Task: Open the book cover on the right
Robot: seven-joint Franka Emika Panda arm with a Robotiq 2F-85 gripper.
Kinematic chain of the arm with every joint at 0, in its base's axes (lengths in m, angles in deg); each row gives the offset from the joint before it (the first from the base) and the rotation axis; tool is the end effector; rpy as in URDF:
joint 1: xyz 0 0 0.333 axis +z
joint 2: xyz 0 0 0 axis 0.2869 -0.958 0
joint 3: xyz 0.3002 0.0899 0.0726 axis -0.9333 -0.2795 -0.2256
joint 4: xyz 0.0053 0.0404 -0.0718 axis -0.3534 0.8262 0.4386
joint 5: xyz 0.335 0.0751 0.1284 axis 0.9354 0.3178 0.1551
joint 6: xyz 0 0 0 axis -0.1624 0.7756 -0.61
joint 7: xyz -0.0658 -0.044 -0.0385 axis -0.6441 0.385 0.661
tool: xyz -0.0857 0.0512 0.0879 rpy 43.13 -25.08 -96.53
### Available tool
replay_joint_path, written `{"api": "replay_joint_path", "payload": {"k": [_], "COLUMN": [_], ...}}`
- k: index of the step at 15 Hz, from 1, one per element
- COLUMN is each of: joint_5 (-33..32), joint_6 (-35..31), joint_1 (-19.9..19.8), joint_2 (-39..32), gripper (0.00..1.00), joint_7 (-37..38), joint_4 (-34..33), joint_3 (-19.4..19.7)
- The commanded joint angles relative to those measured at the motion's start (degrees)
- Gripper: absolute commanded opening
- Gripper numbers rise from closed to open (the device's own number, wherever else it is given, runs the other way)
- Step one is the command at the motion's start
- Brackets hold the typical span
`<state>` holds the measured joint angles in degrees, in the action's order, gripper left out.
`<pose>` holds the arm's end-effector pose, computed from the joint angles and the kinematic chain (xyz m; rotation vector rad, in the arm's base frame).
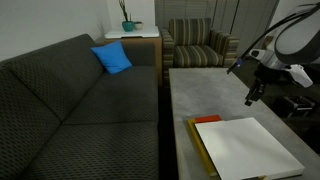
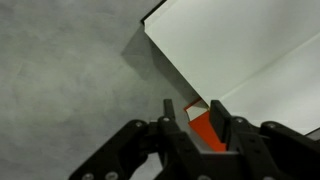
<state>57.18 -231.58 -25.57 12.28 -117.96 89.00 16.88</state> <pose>0.6398 0.0099 -0.0204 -2.7944 -1.2960 -0.2303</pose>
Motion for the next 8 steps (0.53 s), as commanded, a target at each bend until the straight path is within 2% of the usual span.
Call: {"api": "replay_joint_path", "payload": {"k": [1,5,8], "joint_5": [-3.0,-5.6,-7.4], "joint_6": [-4.9,-7.6,-8.2], "joint_1": [1.4,2.6,3.0], "joint_2": [4.2,5.5,5.8], "gripper": [0.75,0.99,1.00], "joint_7": [3.4,7.3,9.2], "joint_4": [6.4,8.7,9.4], "joint_3": [2.2,3.8,4.6]}}
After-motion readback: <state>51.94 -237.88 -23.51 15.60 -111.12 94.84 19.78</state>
